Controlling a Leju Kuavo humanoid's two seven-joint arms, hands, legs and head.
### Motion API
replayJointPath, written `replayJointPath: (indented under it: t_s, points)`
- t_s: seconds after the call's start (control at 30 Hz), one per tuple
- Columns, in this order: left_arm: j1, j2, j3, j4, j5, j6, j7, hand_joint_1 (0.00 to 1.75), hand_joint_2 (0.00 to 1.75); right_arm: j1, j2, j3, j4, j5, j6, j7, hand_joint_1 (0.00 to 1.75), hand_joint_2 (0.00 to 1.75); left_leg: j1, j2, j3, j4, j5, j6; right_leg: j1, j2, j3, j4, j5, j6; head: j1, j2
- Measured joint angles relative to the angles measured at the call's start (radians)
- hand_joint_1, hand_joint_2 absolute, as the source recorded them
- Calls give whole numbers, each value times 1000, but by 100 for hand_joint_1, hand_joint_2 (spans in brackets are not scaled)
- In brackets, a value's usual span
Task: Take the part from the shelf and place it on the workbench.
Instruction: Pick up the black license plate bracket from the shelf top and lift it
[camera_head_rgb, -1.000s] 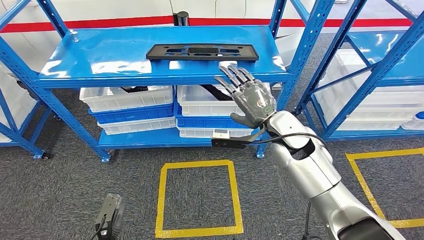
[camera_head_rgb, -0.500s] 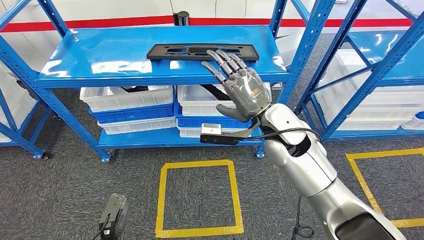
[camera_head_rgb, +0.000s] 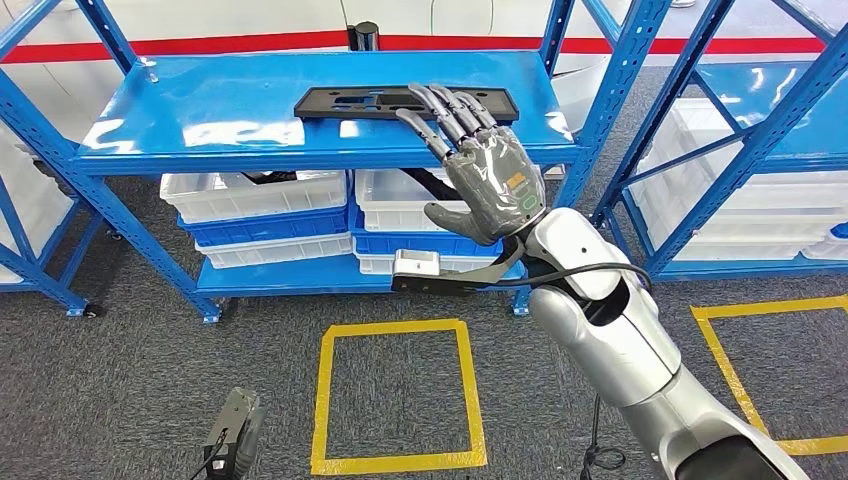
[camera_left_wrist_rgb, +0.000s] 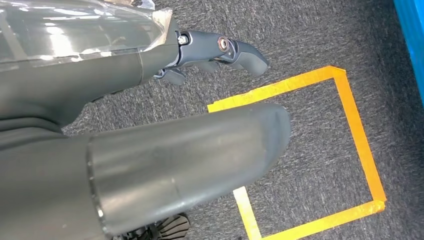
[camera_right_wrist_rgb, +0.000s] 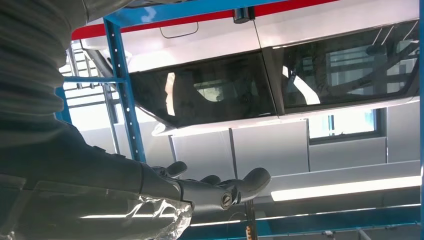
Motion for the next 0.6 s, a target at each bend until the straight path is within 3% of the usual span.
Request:
replayJointPath:
  t_s: [0.13, 0.17, 0.27, 0.33, 0.37, 0.4, 0.43, 0.47, 0.53, 0.6]
  points:
    - [0, 0, -2, -2, 5, 3, 4, 0, 0, 0, 4, 1, -6, 6, 6, 0, 0, 175, -1, 1, 3, -13, 1, 21, -1, 0, -11, 23, 7, 20, 0, 0]
    - [0, 0, -3, -3, 6, 4, 4, 0, 0, -1, 6, 2, -7, 7, 7, 0, 0, 175, 1, 2, 7, -17, 1, 27, -1, -1, -26, 46, -2, 18, 1, 0]
    - [1, -1, -8, -4, 11, 6, 5, 0, 0, -3, 11, 7, -10, 11, 13, 0, 0, 175, 5, 5, 11, -21, 2, 33, -1, -2, -124, 217, -65, 8, 3, 0]
    - [3, -2, -13, -4, 15, 7, 7, 0, 0, 1, 13, 13, -10, 12, 18, -1, 0, 175, 7, 5, 14, -20, -1, 30, -3, -3, -183, 302, -83, 17, 3, 0]
    - [3, -3, -16, -4, 17, 8, 9, 0, 0, 2, 14, 17, -10, 12, 20, -1, 0, 175, 8, 4, 17, -20, -5, 26, -6, -3, -186, 291, -69, 26, 3, 0]
    - [4, -4, -17, -4, 17, 9, 11, 0, 0, 2, 14, 20, -10, 12, 21, -1, 0, 175, 11, 4, 23, -19, -10, 21, -9, -3, -172, 242, -40, 38, 3, 0]
    - [4, -4, -19, -4, 18, 10, 13, 0, 0, 1, 14, 24, -10, 13, 22, -1, 0, 175, 13, 3, 29, -18, -16, 14, -13, -4, -145, 169, -1, 51, 3, 0]
    - [3, -4, -20, -5, 20, 12, 14, 0, 0, 0, 15, 28, -8, 12, 24, -2, 0, 175, 13, 2, 33, -16, -23, 6, -14, -3, -120, 101, 23, 55, 3, 0]
    - [2, -4, -23, -5, 24, 15, 18, 0, 0, -4, 16, 36, -3, 9, 30, -5, 0, 175, 11, 2, 32, -14, -34, -8, -14, -2, -92, 29, 39, 34, 2, 0]
    - [2, -4, -25, -5, 31, 16, 21, 0, 0, -8, 16, 43, 2, 4, 34, -11, 0, 175, 11, 3, 31, -10, -40, -16, -13, -1, -86, 29, 31, 2, 0, 0]
